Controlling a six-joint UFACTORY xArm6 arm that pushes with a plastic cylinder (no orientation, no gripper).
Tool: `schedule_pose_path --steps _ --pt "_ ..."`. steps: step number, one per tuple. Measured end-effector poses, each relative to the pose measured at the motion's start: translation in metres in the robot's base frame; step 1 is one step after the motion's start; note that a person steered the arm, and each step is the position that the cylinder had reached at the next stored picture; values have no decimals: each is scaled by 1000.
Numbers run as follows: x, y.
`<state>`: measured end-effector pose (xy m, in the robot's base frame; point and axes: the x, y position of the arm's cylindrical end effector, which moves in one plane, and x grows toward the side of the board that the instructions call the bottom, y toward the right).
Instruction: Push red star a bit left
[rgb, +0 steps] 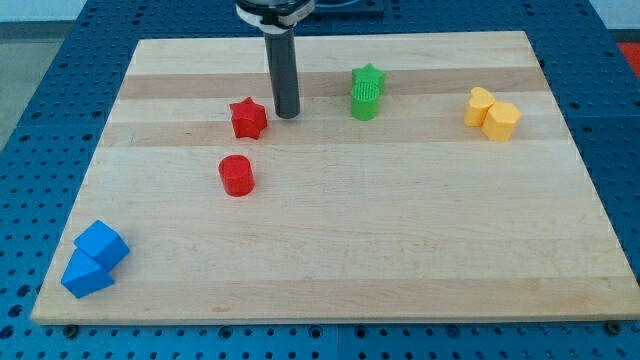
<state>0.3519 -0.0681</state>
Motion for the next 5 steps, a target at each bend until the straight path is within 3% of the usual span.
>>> schedule_pose_path --steps 5 --pt "17 -38"
